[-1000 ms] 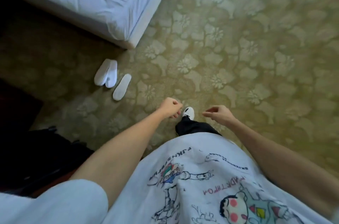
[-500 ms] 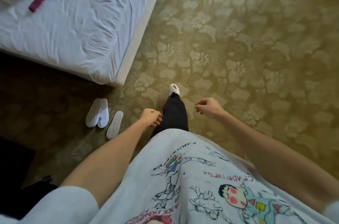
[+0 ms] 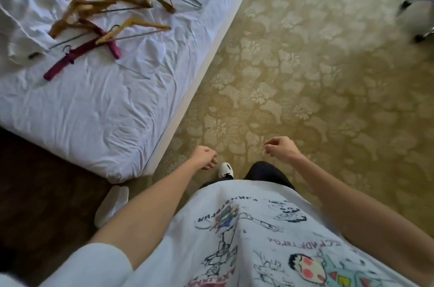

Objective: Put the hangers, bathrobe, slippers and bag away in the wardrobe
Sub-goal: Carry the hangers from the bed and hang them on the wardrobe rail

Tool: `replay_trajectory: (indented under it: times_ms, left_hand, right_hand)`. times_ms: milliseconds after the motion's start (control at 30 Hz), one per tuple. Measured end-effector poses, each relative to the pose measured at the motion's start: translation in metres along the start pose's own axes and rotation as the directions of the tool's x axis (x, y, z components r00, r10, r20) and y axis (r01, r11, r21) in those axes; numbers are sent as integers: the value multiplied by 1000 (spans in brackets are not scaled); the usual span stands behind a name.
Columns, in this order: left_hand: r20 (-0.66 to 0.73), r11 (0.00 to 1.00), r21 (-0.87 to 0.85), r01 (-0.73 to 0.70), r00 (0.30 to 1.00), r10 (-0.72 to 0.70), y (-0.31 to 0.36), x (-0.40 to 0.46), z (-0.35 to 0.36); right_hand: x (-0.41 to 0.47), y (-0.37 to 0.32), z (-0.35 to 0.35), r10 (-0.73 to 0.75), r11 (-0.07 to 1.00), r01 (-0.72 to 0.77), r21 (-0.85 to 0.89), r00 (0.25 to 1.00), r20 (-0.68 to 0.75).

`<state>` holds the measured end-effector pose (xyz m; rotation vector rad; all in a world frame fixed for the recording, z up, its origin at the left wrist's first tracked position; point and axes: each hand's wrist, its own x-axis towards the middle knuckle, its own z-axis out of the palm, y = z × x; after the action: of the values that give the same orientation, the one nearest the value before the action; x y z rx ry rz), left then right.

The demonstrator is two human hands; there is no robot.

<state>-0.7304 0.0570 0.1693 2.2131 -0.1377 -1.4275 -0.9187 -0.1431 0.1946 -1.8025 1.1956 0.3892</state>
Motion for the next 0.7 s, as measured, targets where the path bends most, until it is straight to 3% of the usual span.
replay_trajectory:
  times_ms: [233, 400, 533, 700]
  left_hand:
    - [122, 989, -13, -145, 982, 146, 196, 91, -7]
    - [122, 984, 44, -172, 979, 166, 323, 173, -20]
    - [64, 994, 69, -90, 994, 86, 401, 225, -49]
    - [-41, 999, 26, -39, 998, 40, 472, 286, -91]
  right_hand:
    - [97, 23, -100, 219, 975, -218, 38, 975, -28]
    - [196, 13, -173, 296, 952, -293, 87, 955, -31]
    - [272, -31, -246, 306, 951, -306, 50, 952, 9]
    - [380, -138, -321, 130, 991, -129, -29, 990, 59]
